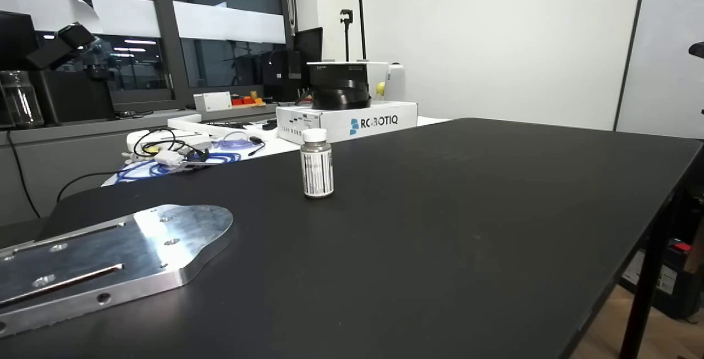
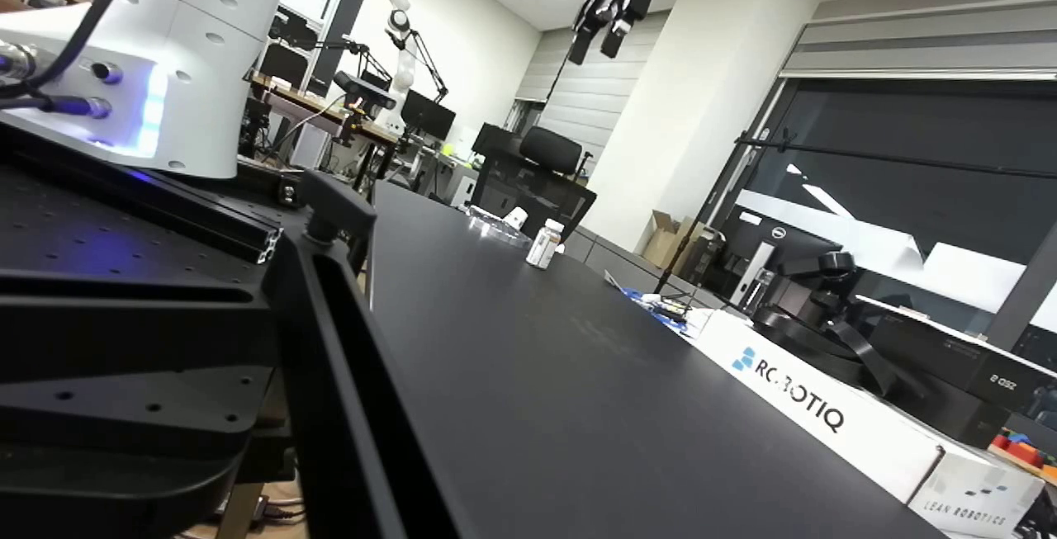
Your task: Move the bottle forward
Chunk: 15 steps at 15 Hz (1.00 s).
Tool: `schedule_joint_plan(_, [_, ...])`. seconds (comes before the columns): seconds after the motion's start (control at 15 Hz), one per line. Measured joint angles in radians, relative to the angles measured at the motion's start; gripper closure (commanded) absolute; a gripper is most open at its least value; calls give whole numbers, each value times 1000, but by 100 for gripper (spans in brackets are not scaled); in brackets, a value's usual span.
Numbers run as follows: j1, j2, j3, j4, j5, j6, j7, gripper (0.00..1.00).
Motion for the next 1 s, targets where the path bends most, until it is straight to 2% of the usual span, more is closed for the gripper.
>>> schedule_joint_plan(0.2, [1, 98, 41, 34, 1, 105, 64, 0])
schedule_joint_plan(0.4, [1, 230, 88, 121, -1, 164, 180, 0])
schedule_joint_plan(0.73, [20, 478, 156, 381, -3, 147, 511, 0])
schedule_joint_plan(1.0, [100, 670, 162, 601, -4, 106, 748, 0])
